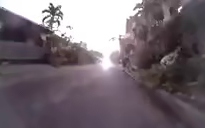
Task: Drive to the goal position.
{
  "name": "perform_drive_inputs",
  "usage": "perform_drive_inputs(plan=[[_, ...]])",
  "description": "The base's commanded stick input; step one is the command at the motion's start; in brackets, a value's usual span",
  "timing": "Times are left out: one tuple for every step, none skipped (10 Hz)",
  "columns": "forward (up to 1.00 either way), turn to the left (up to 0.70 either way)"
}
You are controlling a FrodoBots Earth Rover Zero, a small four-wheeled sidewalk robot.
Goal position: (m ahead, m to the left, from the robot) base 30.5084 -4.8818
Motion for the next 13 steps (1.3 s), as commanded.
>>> perform_drive_inputs(plan=[[0.0, 0.0], [0.0, 0.0], [1.0, 0.0], [1.0, 0.0], [1.0, 0.0], [1.0, 0.0], [1.0, 0.0], [1.0, 0.0], [1.0, 0.0], [1.0, 0.0], [1.0, 0.0], [1.0, 0.0], [1.0, 0.0]])
